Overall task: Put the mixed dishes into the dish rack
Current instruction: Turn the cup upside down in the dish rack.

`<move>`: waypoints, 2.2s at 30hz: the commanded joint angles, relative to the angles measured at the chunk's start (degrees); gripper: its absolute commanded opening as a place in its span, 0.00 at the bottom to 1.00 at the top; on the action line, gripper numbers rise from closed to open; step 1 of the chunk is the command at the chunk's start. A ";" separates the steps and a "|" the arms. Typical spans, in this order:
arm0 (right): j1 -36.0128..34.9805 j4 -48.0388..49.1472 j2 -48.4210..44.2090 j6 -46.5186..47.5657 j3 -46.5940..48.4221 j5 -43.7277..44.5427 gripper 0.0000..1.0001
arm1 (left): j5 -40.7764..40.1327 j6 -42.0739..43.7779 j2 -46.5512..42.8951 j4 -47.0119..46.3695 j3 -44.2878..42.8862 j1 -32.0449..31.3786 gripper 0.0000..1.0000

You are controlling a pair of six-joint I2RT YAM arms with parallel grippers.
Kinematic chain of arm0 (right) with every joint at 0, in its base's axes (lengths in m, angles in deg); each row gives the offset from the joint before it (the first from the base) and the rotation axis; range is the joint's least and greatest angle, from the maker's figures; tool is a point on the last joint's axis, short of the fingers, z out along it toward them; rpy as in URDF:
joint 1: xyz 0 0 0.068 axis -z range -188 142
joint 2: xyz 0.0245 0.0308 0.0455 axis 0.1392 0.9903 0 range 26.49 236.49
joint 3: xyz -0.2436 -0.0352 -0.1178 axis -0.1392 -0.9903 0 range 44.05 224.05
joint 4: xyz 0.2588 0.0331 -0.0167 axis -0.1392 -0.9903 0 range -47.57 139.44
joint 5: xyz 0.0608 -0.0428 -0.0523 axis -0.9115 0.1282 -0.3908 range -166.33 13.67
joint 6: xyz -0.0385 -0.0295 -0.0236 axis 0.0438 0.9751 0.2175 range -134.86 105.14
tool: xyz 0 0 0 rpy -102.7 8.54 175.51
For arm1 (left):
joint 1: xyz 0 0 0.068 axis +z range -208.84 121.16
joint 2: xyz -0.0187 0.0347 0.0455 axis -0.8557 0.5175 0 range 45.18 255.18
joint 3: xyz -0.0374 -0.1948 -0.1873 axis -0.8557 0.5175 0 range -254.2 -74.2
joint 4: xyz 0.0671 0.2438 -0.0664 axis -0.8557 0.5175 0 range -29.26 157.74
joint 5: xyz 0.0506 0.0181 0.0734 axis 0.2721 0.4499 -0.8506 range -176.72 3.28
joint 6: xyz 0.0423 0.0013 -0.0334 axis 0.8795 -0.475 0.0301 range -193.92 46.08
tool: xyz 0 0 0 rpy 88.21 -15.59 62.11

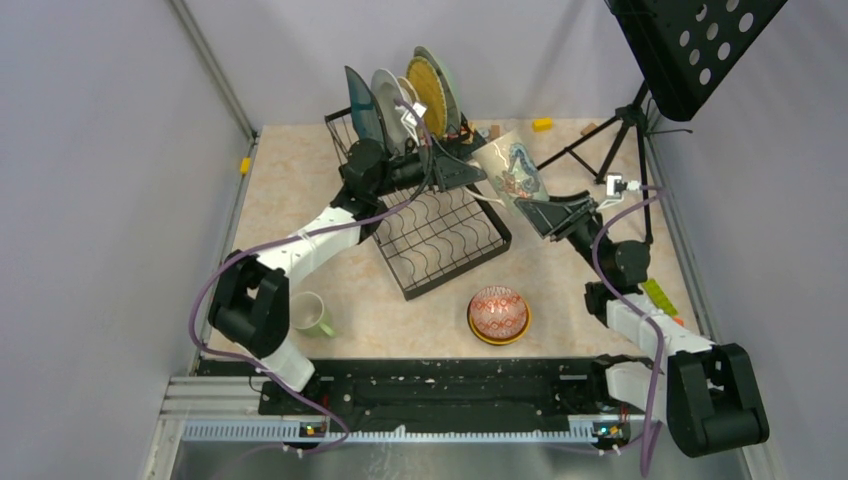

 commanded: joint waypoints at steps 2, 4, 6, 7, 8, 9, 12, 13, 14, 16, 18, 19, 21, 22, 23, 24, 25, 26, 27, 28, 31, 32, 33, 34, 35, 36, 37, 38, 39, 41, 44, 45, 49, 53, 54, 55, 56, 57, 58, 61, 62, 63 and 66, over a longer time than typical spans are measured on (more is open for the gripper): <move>-0.20 1.83 -0.43 -0.20 3.45 -1.40 0.00 | -1.26 4.15 -3.76 -3.68 1.09 -0.61 0.23; -0.23 2.02 -0.31 -0.30 3.25 -1.33 0.00 | -1.09 4.13 -3.82 -3.62 1.66 -0.61 0.24; -0.19 2.13 -0.24 -0.35 3.21 -1.39 0.00 | -1.11 4.17 -4.04 -3.69 2.49 -0.56 0.27; -0.20 2.01 -0.13 -0.30 3.11 -1.44 0.00 | -1.25 4.21 -4.20 -3.69 2.96 -0.54 0.28; -0.25 1.97 -0.05 -0.35 3.03 -1.60 0.00 | -1.42 4.36 -4.51 -3.69 3.55 -0.60 0.30; -0.23 2.08 0.13 -0.35 2.97 -1.80 0.00 | -1.52 4.51 -4.64 -3.58 3.88 -0.58 0.32; -0.21 2.44 0.47 -0.84 2.42 -1.75 0.00 | -1.35 5.30 -4.91 -2.64 4.55 -0.57 0.36; -0.18 2.40 0.54 -0.95 2.28 -1.75 0.00 | -1.45 5.76 -5.09 -2.11 4.80 -0.59 0.37; -0.22 2.21 0.68 -1.10 2.17 -1.87 0.00 | -1.77 6.30 -5.33 -1.58 5.05 -0.54 0.38; -0.31 1.42 0.82 -1.11 2.16 -2.38 0.00 | -2.16 7.30 -5.69 -0.41 5.42 -0.60 0.39; -0.32 0.33 0.79 -0.94 2.00 -2.45 0.00 | -2.51 8.47 -6.00 1.27 5.53 -0.47 0.39; -0.28 0.16 0.72 -0.84 1.76 -2.52 0.00 | -2.67 9.23 -6.18 2.38 5.67 -0.46 0.40; -0.31 -0.97 0.47 -0.56 1.63 -2.73 0.00 | -3.18 10.20 -6.69 3.66 6.25 -0.28 0.41; -0.27 -1.91 0.34 -0.04 1.66 -3.02 0.00 | -3.34 10.53 -6.85 3.97 6.83 -0.15 0.41; -0.36 -2.82 0.17 0.55 1.77 -3.34 0.00 | -3.44 10.87 -7.06 4.31 7.22 -0.05 0.42; -0.41 -3.64 -0.14 1.18 1.81 -3.62 0.00 | -3.57 11.16 -7.27 4.87 7.55 -0.08 0.43; -0.41 -4.24 -0.37 1.85 1.81 -3.86 0.00 | -3.71 11.58 -7.43 5.37 7.83 -0.07 0.44; -0.49 -5.10 -0.63 2.88 1.81 -4.20 0.00 | -3.79 11.96 -7.56 5.83 8.12 -0.06 0.44; -0.59 -5.69 -0.91 3.41 1.84 -4.39 0.00 | -3.77 12.33 -7.67 6.22 8.40 -0.03 0.44; -0.67 -6.97 -1.20 4.88 1.87 -4.46 0.00 | -3.93 12.74 -7.90 6.58 8.70 -0.05 0.45; -0.96 -9.94 -2.19 7.80 1.83 -4.43 0.00 | -4.59 13.86 -8.34 8.10 9.37 0.01 0.50; -0.95 -10.68 -2.45 8.53 1.84 -4.47 0.00 | -4.94 14.36 -8.57 8.99 9.57 -0.02 0.52; -0.96 -11.55 -2.75 9.23 1.95 -4.47 0.00 | -5.18 14.89 -8.76 9.58 9.88 0.00 0.53; -0.98 -12.46 -2.93 10.13 2.08 -4.54 0.00 | -5.44 15.30 -8.97 9.98 10.29 0.00 0.53; -0.98 -13.18 -3.21 10.81 2.22 -4.68 0.00 | -5.71 15.60 -9.16 10.33 10.65 0.06 0.53; -1.03 -13.80 -3.34 11.49 2.31 -4.92 0.00 | -5.80 15.78 -9.23 10.51 10.95 0.01 0.53; -1.08 -14.05 -3.45 12.02 2.41 -5.07 0.00 | -5.89 15.88 -9.29 10.69 11.25 0.00 0.53; -1.06 -14.19 -3.54 12.37 2.36 -5.17 0.00 | -5.95 15.98 -9.34 10.78 11.55 0.00 0.53; -1.16 -14.32 -3.50 12.50 2.34 -5.10 0.00 | -6.03 16.06 -9.36 10.93 11.82 0.00 0.53; -1.33 -14.70 -3.31 12.97 2.53 -5.24 0.00 | -6.33 16.25 -9.52 11.42 12.27 0.02 0.53; -1.89 -16.79 -3.28 14.57 2.99 -5.03 0.00 | -6.49 16.64 -9.63 11.78 12.80 0.03 0.53; -2.24 -17.13 -3.42 15.18 3.04 -4.96 0.00 | -6.53 17.04 -9.61 12.35 12.79 0.02 0.53; -4.77 -19.01 -4.22 20.67 3.98 -5.47 0.00 | -6.52 19.19 -9.80 13.66 13.40 0.02 0.45; -6.91 -16.59 -5.60 26.09 2.85 -5.56 0.00 | -5.58 22.29 -10.09 13.22 14.37 0.03 0.24; -7.00 -13.69 -6.00 26.43 1.72 -5.28 0.00 | -5.55 23.11 -10.21 13.19 14.63 0.02 0.21; -7.02 -11.58 -6.27 26.84 0.77 -5.07 0.00 | -5.68 23.69 -10.36 13.07 14.95 0.01 0.19; -6.96 -9.99 -6.49 27.35 0.08 -5.12 0.00 | -5.47 23.99 -10.41 12.40 15.24 0.07 0.16; -6.95 -9.29 -6.70 28.19 -0.22 -5.75 0.00 | -5.15 24.37 -10.39 10.98 15.70 0.09 0.12; -6.96 -8.91 -6.70 28.84 -0.43 -6.50 0.00 | -5.08 24.69 -10.29 9.05 16.30 0.11 0.08; -7.08 -3.96 -6.75 29.83 -2.50 -8.12 0.00 | -4.19 26.25 -9.77 2.10 17.96 0.10 0.00; -7.10 -2.17 -6.75 30.13 -3.32 -8.61 0.00 | -3.80 27.05 -9.58 0.55 18.30 0.09 0.00; -7.02 -1.25 -6.83 30.32 -3.72 -9.12 0.00 | -3.67 27.92 -9.42 -0.91 18.76 0.09 0.00; -7.06 1.31 -7.34 30.69 -4.72 -10.71 0.00 | -2.74 29.90 -8.75 -11.66 21.76 0.16 0.00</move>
